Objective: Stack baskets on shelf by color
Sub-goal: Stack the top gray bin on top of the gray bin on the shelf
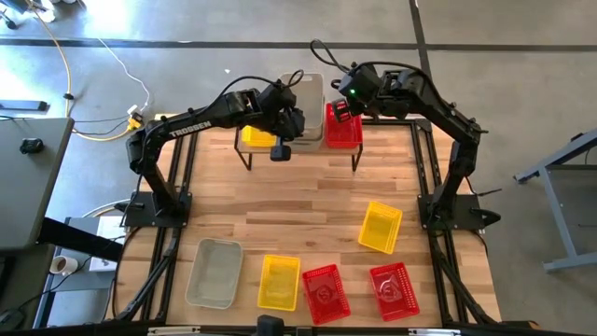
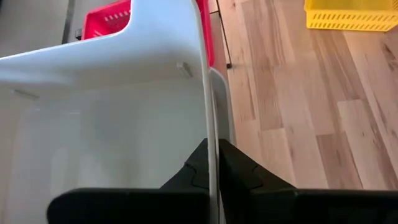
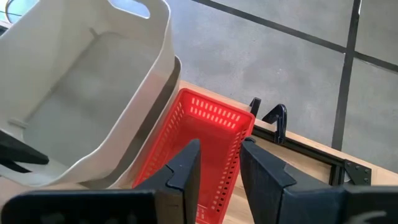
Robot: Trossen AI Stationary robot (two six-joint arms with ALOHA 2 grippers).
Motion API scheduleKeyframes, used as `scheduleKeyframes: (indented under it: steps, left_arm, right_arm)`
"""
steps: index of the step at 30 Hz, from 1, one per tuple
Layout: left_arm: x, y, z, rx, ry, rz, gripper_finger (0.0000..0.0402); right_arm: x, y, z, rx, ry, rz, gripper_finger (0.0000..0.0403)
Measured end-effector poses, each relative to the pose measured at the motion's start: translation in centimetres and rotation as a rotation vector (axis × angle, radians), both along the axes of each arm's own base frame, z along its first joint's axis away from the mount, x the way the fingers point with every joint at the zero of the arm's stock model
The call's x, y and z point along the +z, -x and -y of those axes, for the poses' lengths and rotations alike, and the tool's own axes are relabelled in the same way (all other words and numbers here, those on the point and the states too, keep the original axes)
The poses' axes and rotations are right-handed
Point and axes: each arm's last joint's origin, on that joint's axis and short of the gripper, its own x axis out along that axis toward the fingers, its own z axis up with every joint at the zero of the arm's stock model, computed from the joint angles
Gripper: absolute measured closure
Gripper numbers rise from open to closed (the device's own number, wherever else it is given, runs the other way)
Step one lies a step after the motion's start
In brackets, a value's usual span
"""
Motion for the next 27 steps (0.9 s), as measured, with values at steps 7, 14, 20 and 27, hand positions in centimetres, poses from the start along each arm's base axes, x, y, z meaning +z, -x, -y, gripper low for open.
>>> scheduleKeyframes:
  steps: [7, 14, 20, 27]
  left_arm:
    - [0.01, -0.05, 0.06, -0.013, -0.01, -0.002, 0.0401]
    - [-0.02, 0.03, -0.03, 0.02, -0.031, -0.019, 0.039]
    - [-0.01, 0.04, -0.04, 0.022, -0.033, -0.02, 0.0358]
    - [-0.01, 0.03, -0.02, 0.035, -0.022, -0.015, 0.0323]
  right_arm:
    - [0.0, 0.0, 0.0, 0.0, 0.0, 0.0, 0.0307]
    - [0.0, 0.0, -0.01, 0.001, -0.002, 0.001, 0.0307]
    - [-0.02, -0.02, -0.03, 0.007, -0.012, 0.005, 0.0307]
    - [-0.03, -0.03, -0.05, 0.011, -0.018, 0.006, 0.0307]
